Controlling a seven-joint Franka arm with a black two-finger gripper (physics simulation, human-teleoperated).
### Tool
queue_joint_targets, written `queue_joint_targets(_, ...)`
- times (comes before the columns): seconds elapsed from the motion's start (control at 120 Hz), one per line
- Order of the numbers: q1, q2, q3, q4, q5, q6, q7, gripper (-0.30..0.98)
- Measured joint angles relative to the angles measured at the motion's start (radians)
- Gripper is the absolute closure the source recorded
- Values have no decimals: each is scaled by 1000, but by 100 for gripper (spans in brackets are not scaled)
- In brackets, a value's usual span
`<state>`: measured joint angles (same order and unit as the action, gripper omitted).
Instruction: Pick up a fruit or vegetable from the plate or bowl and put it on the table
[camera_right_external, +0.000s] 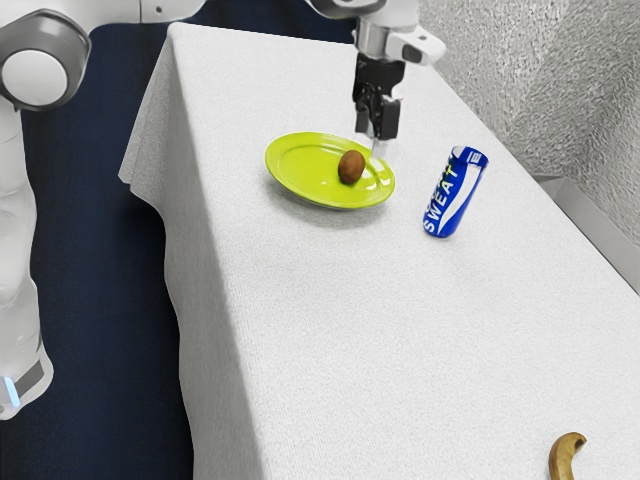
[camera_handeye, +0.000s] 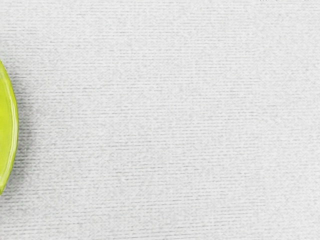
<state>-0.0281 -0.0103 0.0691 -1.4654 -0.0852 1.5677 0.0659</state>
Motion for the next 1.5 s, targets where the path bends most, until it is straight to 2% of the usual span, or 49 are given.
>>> queue_joint_targets(0.25, 44, 21, 28, 39, -25, -3, 23, 0)
queue_joint_targets(0.375, 5, 79, 161, 68, -27, -4, 19, 0)
queue_joint_targets(0.517, 197, 114, 236, 95, -27, -3, 15, 0)
queue_joint_targets(0.617, 208, 164, 244, 138, -29, -1, 12, 0)
queue_joint_targets(0.733, 193, 326, 242, 322, -43, -25, 9, 0)
queue_joint_targets(0.85, 247, 500, 240, 516, -90, -64, -7, 0)
queue_joint_targets(0.967, 290, 593, 239, 613, -124, -96, -34, 0)
queue_joint_targets(1.133, 303, 655, 241, 651, -160, -117, -72, 0)
queue_joint_targets(1.5, 284, 726, 237, 651, -187, -108, -136, 0)
